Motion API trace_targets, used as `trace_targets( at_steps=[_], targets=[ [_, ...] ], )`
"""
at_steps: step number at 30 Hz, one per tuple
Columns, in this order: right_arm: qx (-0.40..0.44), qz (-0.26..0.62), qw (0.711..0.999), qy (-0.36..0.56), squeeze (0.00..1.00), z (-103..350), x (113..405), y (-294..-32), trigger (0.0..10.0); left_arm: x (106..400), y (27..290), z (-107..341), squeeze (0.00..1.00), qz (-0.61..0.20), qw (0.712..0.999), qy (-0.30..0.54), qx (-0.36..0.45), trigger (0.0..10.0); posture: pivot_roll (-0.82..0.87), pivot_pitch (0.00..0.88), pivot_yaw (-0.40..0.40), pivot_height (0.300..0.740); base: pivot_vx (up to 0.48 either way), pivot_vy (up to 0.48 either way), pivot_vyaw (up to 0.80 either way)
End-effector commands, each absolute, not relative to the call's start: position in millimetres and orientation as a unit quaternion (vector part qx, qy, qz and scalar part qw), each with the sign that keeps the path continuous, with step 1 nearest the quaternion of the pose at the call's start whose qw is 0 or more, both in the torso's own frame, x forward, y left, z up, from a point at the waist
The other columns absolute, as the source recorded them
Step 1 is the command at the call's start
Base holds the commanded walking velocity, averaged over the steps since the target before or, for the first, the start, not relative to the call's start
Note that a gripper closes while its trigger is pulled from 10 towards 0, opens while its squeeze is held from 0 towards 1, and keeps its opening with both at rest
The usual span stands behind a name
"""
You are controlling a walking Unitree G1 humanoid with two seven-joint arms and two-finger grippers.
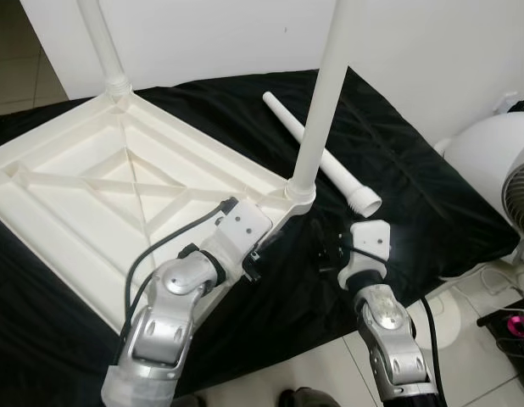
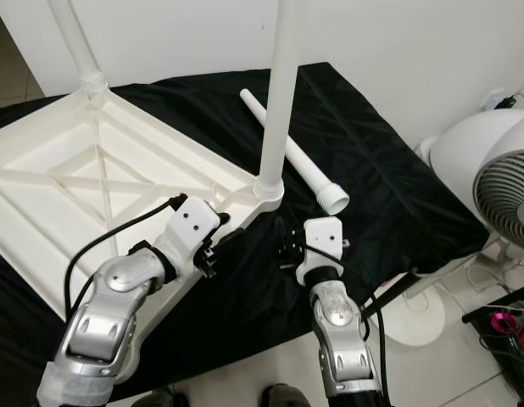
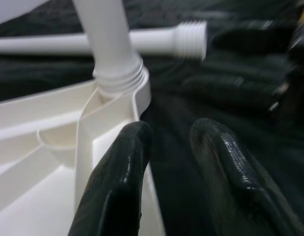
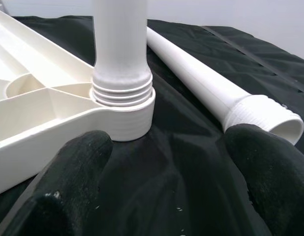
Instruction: Building children table
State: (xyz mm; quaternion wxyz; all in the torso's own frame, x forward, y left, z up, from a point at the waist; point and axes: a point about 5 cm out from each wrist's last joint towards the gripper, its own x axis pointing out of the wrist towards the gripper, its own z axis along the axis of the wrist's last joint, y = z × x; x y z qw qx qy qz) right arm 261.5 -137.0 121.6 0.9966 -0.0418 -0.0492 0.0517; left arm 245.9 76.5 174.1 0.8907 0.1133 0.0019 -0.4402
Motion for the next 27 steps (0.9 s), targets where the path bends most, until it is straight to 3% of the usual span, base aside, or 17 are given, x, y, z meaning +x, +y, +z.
trace_targets(
  at_steps=[1,6,13,16,19,27],
  targets=[
    [-0.048,0.045,0.997,-0.039,0.0,116.6,262.8,-141.5,10.0,232.0,87.0,176.7,0.0,-0.502,0.862,0.01,0.065,10.0,-0.08,0.057,0.001,0.74,0.0,0.0,0.0],
    [-0.048,0.046,0.997,-0.041,0.0,116.8,266.1,-141.4,10.0,218.0,121.5,164.1,0.0,-0.545,0.832,0.081,0.067,10.0,-0.06,0.044,-0.001,0.74,0.0,0.0,0.0],
    [-0.048,0.047,0.997,-0.042,0.0,116.5,267.5,-141.0,10.0,212.4,151.5,156.4,0.0,-0.551,0.818,0.125,0.108,10.0,-0.06,0.038,-0.003,0.74,0.0,0.0,0.0],
    [-0.049,0.05,0.997,-0.042,0.0,115.7,268.7,-140.4,10.0,224.1,191.6,149.1,0.0,-0.496,0.837,0.166,0.162,10.0,-0.05,0.034,-0.003,0.74,0.0,0.0,0.0],
    [-0.049,0.05,0.997,-0.043,0.0,115.7,269.1,-140.3,10.0,227.7,203.8,148.4,0.0,-0.476,0.844,0.176,0.173,10.0,-0.05,0.033,-0.003,0.74,0.0,0.0,0.0],
    [-0.051,0.048,0.997,-0.043,0.0,114.7,271.2,-143.6,10.0,241.8,258.3,162.5,0.0,-0.355,0.897,0.172,0.199,10.0,-0.04,0.03,-0.004,0.74,0.0,0.0,0.0]
  ],
)
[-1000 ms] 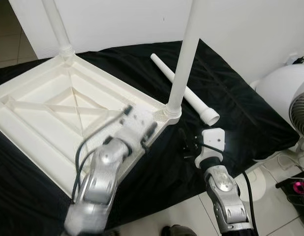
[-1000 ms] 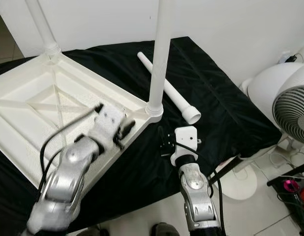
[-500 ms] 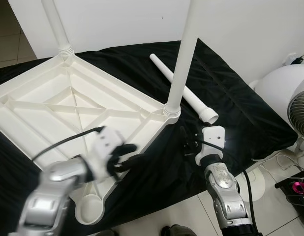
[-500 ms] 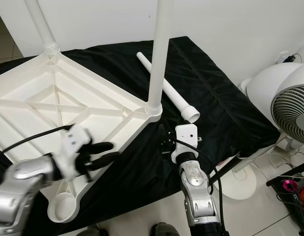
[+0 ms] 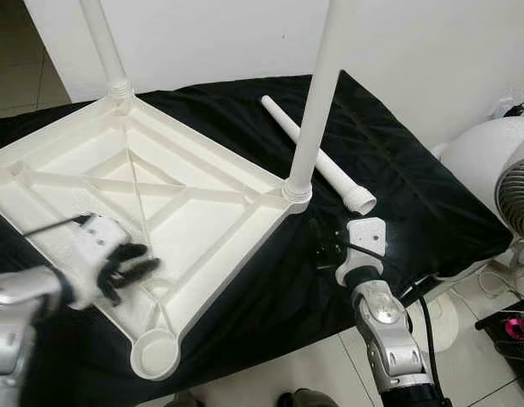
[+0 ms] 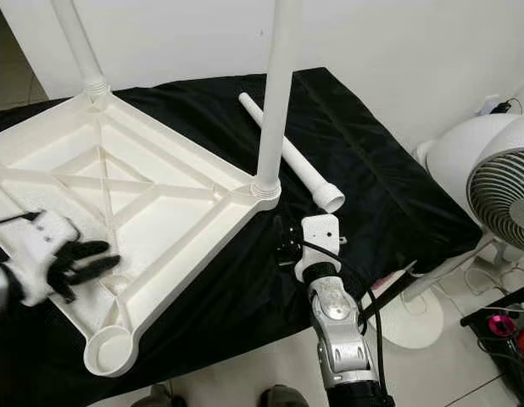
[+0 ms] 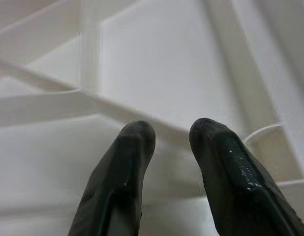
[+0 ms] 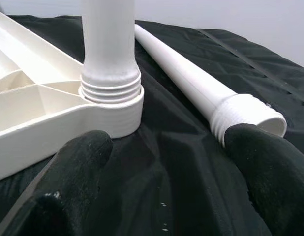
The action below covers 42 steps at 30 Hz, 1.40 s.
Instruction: Building children table
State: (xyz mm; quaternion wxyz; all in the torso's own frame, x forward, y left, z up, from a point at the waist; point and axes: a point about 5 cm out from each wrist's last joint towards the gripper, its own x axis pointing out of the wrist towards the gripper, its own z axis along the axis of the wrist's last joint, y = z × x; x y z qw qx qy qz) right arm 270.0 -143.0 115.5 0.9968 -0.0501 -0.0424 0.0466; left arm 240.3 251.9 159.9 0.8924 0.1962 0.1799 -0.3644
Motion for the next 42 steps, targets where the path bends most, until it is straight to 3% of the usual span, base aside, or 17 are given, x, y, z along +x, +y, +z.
trace_targets(
  at_steps=[1,2,4,5,6,7,12,13,16,20,25,27,29,32,37,42],
  targets=[
    [-0.051,0.048,0.997,-0.043,0.0,114.7,271.2,-143.6,10.0,241.8,258.3,162.5,0.0,-0.355,0.897,0.172,0.199,10.0,-0.04,0.03,-0.004,0.74,0.0,0.0,0.0],
    [-0.051,0.048,0.997,-0.043,0.0,114.1,272.1,-143.8,10.0,254.4,270.6,168.6,0.0,-0.284,0.929,0.138,0.195,10.0,-0.03,0.029,-0.004,0.74,0.0,0.0,0.0],
    [-0.051,0.049,0.997,-0.043,0.0,114.0,272.6,-143.6,10.0,258.0,273.9,171.4,0.0,-0.264,0.937,0.12,0.192,10.0,-0.03,0.03,-0.006,0.74,0.0,0.0,0.0],
    [-0.051,0.049,0.997,-0.043,0.0,113.9,272.9,-143.5,10.0,259.7,275.3,172.7,0.51,-0.257,0.941,0.11,0.19,10.0,-0.03,0.03,-0.006,0.74,0.0,0.0,0.0],
    [-0.051,0.049,0.997,-0.043,0.0,113.9,272.9,-143.5,10.0,259.7,275.3,172.7,0.51,-0.257,0.941,0.11,0.19,10.0,-0.03,0.03,-0.006,0.74,0.0,0.0,0.0],
    [-0.051,0.05,0.997,-0.043,0.0,114.0,273.4,-143.2,10.0,260.9,276.8,175.2,1.0,-0.253,0.948,0.095,0.171,10.0,-0.03,0.032,-0.007,0.74,0.0,0.0,0.0],
    [-0.052,0.054,0.996,-0.044,0.0,113.9,275.2,-142.2,10.0,260.7,276.3,182.5,1.0,-0.253,0.953,0.046,0.161,10.0,-0.02,0.037,-0.008,0.74,0.0,0.0,0.0],
    [-0.053,0.056,0.996,-0.043,0.0,113.4,276.2,-142.6,10.0,255.0,272.7,177.2,0.0,-0.286,0.944,0.054,0.157,10.0,-0.01,0.039,-0.011,0.74,0.0,0.0,0.0],
    [-0.054,0.057,0.996,-0.043,0.0,113.2,276.5,-142.8,10.0,252.9,271.5,173.9,0.0,-0.299,0.94,0.063,0.154,10.0,-0.01,0.04,-0.01,0.74,0.0,0.0,0.0],
    [-0.059,0.062,0.995,-0.045,0.0,113.7,278.5,-143.4,10.0,239.4,262.2,158.2,0.0,-0.37,0.902,0.096,0.202,10.0,0.0,0.042,-0.009,0.74,0.0,0.0,0.0],
    [-0.062,0.064,0.995,-0.046,0.0,114.0,279.7,-144.1,10.0,232.4,261.1,151.0,0.0,-0.403,0.877,0.12,0.232,10.0,0.0,0.046,-0.01,0.74,0.0,0.0,0.0],
    [-0.064,0.067,0.995,-0.047,0.0,114.0,280.8,-143.8,10.0,228.9,259.6,145.9,0.0,-0.428,0.853,0.132,0.27,10.0,0.01,0.05,-0.012,0.74,0.0,0.0,0.0],
    [-0.064,0.067,0.995,-0.047,0.0,114.0,280.8,-143.8,10.0,228.9,259.6,145.9,0.0,-0.428,0.853,0.132,0.27,10.0,0.01,0.05,-0.012,0.74,0.0,0.0,0.0],
    [-0.066,0.071,0.994,-0.048,0.0,114.3,281.8,-142.4,10.0,233.2,259.2,140.1,0.0,-0.447,0.822,0.136,0.327,10.0,0.0,0.051,-0.012,0.74,0.0,0.0,0.0],
    [-0.068,0.073,0.994,-0.048,0.0,114.1,282.3,-142.3,10.0,238.1,257.7,141.0,0.0,-0.449,0.816,0.125,0.343,10.0,0.0,0.05,-0.012,0.74,0.0,0.0,0.0],
    [-0.07,0.073,0.994,-0.05,0.0,115.2,283.6,-143.4,10.0,248.9,253.2,138.8,0.0,-0.465,0.789,0.115,0.383,10.0,-0.01,0.049,-0.005,0.74,0.0,0.0,0.0]
  ],
)
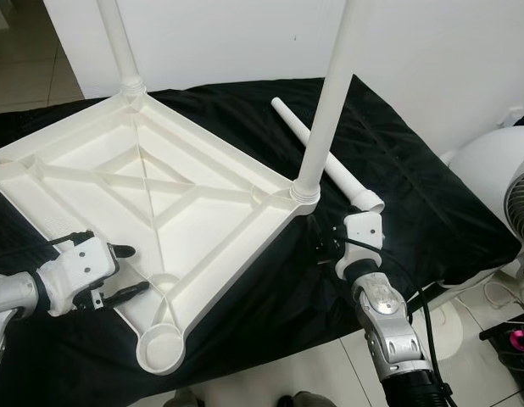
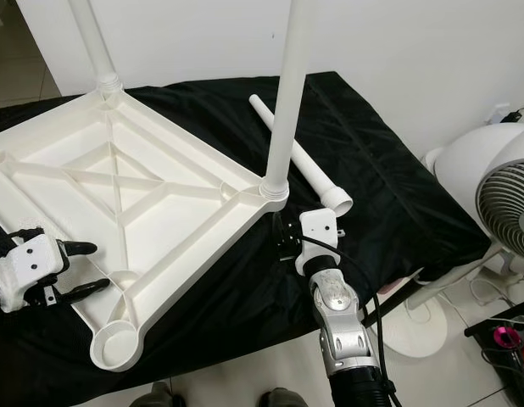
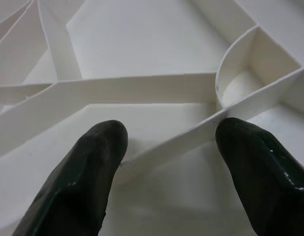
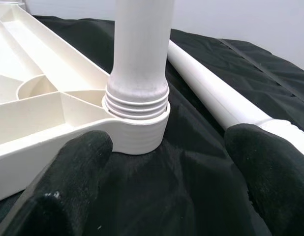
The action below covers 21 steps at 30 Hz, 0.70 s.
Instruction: Building children table
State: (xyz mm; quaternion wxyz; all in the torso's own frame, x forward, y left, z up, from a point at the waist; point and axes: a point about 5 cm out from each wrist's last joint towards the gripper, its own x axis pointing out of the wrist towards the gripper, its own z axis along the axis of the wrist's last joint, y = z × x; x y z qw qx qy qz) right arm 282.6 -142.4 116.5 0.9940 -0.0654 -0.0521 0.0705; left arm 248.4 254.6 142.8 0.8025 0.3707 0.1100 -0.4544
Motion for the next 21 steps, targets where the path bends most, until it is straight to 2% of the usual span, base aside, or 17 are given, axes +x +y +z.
trace_targets(
  at_steps=[1,4,8,12,15,16,17,21],
  targets=[
    [-0.071,0.073,0.994,-0.051,0.0,115.5,284.1,-143.2,10.0,250.2,251.9,137.9,0.0,-0.474,0.782,0.116,0.388,10.0,-0.01,0.05,-0.003,0.74,0.0,0.0,0.0],
    [-0.071,0.073,0.993,-0.051,0.0,115.8,284.5,-143.0,10.0,251.0,251.1,137.4,0.0,-0.479,0.777,0.116,0.391,10.0,-0.01,0.05,-0.003,0.74,0.0,0.0,0.0],
    [-0.075,0.073,0.993,-0.055,0.0,117.4,285.5,-144.2,10.0,256.7,250.2,132.8,0.0,-0.511,0.742,0.125,0.416,10.0,-0.02,0.054,0.016,0.74,0.0,0.0,0.0],
    [-0.078,0.071,0.993,-0.055,0.0,117.2,285.5,-146.0,10.0,257.3,251.7,129.5,0.0,-0.53,0.723,0.138,0.422,10.0,-0.02,0.056,0.029,0.74,0.0,0.0,0.0],
    [-0.078,0.071,0.993,-0.055,0.0,117.1,285.6,-146.0,10.0,257.7,252.3,128.9,0.0,-0.533,0.719,0.138,0.425,10.0,-0.02,0.056,0.029,0.74,0.0,0.0,0.0],
    [-0.08,0.071,0.993,-0.055,0.0,116.8,285.3,-145.9,10.0,253.6,255.5,125.1,0.0,-0.562,0.694,0.173,0.416,10.0,-0.03,0.06,0.04,0.74,0.0,0.0,0.0],
    [-0.081,0.071,0.993,-0.056,0.0,116.8,285.0,-145.7,10.0,251.1,257.2,124.1,0.0,-0.575,0.687,0.194,0.4,10.0,-0.03,0.06,0.04,0.74,0.0,0.0,0.0],
    [-0.082,0.071,0.993,-0.055,0.0,116.0,284.1,-145.5,10.0,250.9,260.3,124.3,0.0,-0.594,0.679,0.219,0.372,10.0,-0.03,0.064,0.044,0.74,0.0,0.0,0.0]
  ],
)
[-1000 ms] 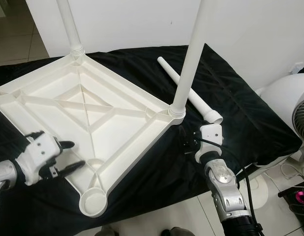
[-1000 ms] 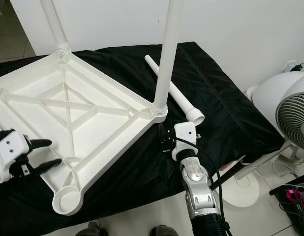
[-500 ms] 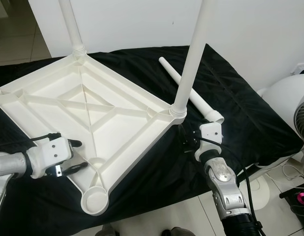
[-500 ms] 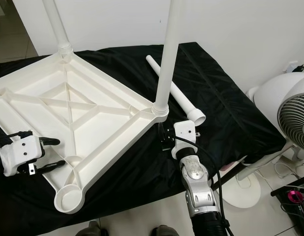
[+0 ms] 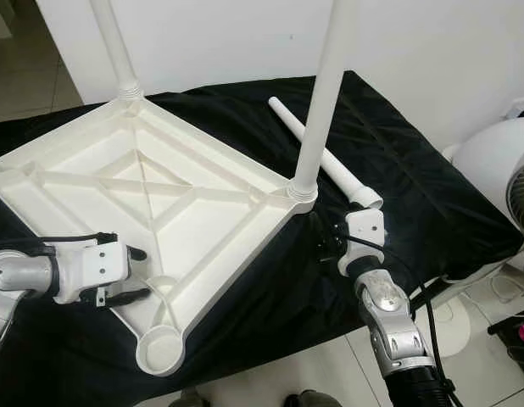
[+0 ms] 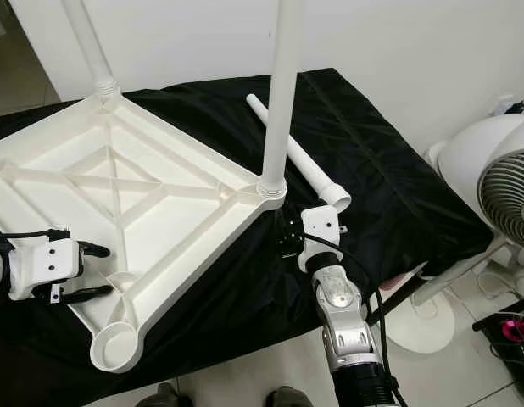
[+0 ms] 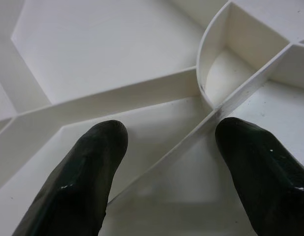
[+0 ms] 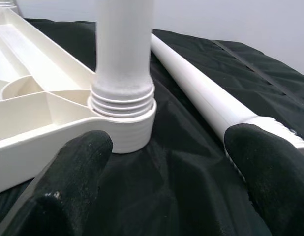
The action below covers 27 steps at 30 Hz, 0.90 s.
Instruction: Building children table
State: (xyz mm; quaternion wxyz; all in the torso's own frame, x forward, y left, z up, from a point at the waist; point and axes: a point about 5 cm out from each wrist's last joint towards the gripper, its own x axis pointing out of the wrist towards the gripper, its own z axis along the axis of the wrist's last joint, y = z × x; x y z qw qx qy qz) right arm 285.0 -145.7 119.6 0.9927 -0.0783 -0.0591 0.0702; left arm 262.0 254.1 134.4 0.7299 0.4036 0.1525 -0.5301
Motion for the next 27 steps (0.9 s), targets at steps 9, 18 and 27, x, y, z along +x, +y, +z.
trace_targets(
  at_steps=[9,18,27],
  targets=[
    [-0.083,0.069,0.993,-0.052,0.0,114.2,282.1,-145.5,10.0,256.7,261.1,134.8,0.0,-0.616,0.668,0.241,0.341,8.5,-0.03,0.074,0.05,0.74,0.0,0.0,0.0],
    [-0.083,0.069,0.993,-0.052,0.0,114.2,281.6,-144.9,10.0,254.9,258.1,135.2,0.0,-0.63,0.651,0.248,0.342,3.1,-0.03,0.076,0.053,0.74,0.0,0.0,0.0],
    [-0.082,0.066,0.993,-0.054,0.0,114.7,281.8,-142.7,10.0,243.5,249.2,128.3,0.0,-0.66,0.616,0.26,0.342,0.0,-0.03,0.084,0.069,0.74,0.0,0.0,0.0]
  ],
)
